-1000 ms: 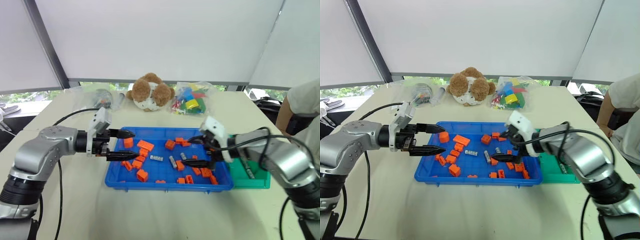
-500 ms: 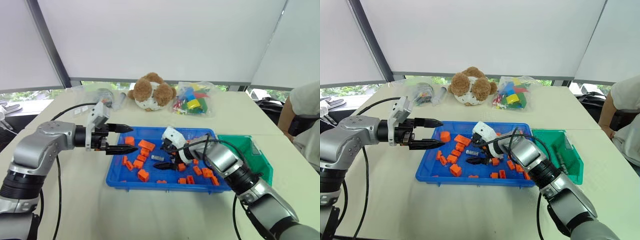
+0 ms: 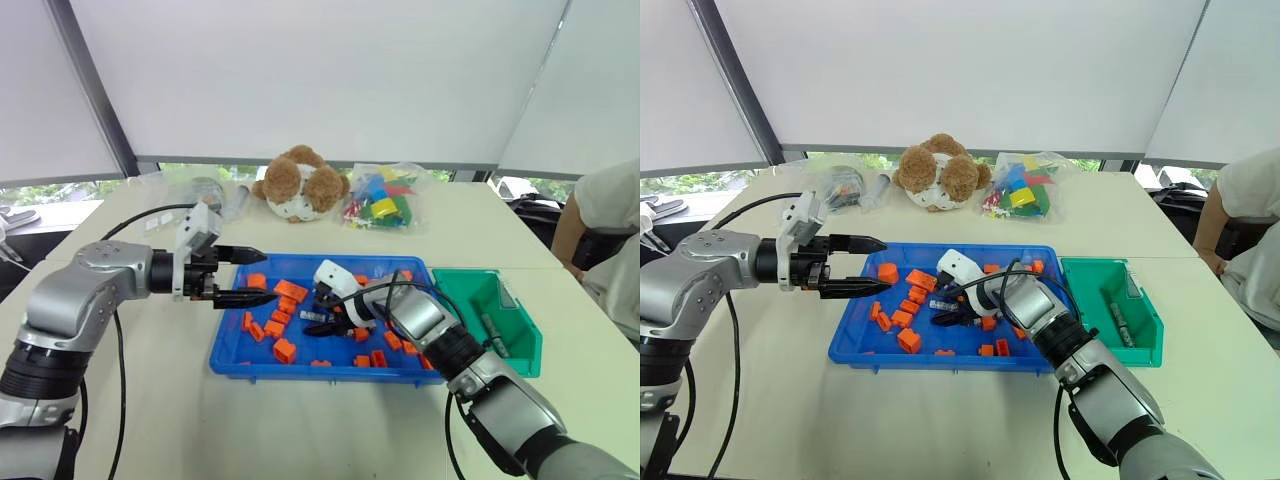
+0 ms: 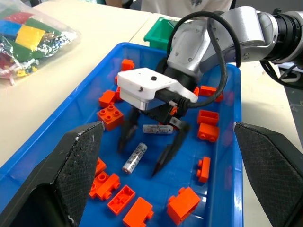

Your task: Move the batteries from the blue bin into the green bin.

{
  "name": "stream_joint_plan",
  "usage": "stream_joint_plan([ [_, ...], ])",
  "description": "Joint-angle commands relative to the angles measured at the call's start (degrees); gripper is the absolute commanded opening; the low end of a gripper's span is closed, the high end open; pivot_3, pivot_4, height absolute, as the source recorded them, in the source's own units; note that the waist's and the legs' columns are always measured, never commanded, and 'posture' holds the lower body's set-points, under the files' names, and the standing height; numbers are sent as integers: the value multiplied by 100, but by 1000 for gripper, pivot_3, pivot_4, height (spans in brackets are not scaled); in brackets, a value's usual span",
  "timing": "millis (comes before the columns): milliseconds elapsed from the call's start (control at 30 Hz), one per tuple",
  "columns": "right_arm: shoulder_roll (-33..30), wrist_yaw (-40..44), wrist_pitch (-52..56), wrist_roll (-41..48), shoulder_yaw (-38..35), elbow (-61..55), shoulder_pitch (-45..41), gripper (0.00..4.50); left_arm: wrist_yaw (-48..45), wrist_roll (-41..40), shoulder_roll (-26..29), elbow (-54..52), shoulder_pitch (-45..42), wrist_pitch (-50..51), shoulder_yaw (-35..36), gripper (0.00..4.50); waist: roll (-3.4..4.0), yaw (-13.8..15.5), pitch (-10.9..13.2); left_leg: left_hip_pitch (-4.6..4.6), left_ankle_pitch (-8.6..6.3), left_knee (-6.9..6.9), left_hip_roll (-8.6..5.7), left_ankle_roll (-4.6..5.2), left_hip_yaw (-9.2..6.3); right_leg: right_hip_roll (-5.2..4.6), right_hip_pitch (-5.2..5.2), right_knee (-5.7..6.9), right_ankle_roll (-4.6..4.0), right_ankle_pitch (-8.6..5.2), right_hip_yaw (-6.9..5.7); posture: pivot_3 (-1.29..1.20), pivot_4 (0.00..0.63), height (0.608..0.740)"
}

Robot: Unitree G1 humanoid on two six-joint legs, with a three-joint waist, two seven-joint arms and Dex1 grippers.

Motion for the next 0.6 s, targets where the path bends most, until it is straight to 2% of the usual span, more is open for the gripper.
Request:
stream_joint_plan([
  [33,86,8,109,-120,-94,-3,-106,1054,10,8,25,-137,-116,-95,116,4500,0,2,0,0,0,0,0,0,0,0,0,0,0,0,0,0,150,733],
  [100,63,-14,172,-136,-156,-121,-95,25,23,6,4,-149,-104,-106,101,4500,0,2,0,0,0,0,0,0,0,0,0,0,0,0,0,0,150,733],
  [267,-452,-192,716,-16,-832,-1254,-89,26,26,-4,-60,-159,-90,-116,64,4500,1,25,1,-1,0,0,0,0,0,-1,0,0,0,0,0,0,150,733],
  [433,-1967,-105,1783,331,-2178,-3204,496,26,9,27,-228,-82,-93,-176,-24,4500,-2,93,-1,-8,-1,0,-4,2,-3,-6,0,-5,0,0,-1,0,150,733],
  [500,-2619,-157,1992,311,-2625,-3582,913,26,-33,50,-284,-30,-104,-207,-68,4500,-2,122,-1,-6,-14,-2,-5,23,-4,-5,4,-11,0,0,-1,0,150,733],
  [600,-3250,-198,2223,365,-3079,-3809,1503,26,-106,98,-346,59,-143,-259,-133,4500,-2,89,-1,-2,-17,-2,-5,30,-2,-3,5,-15,0,0,3,0,150,733],
])
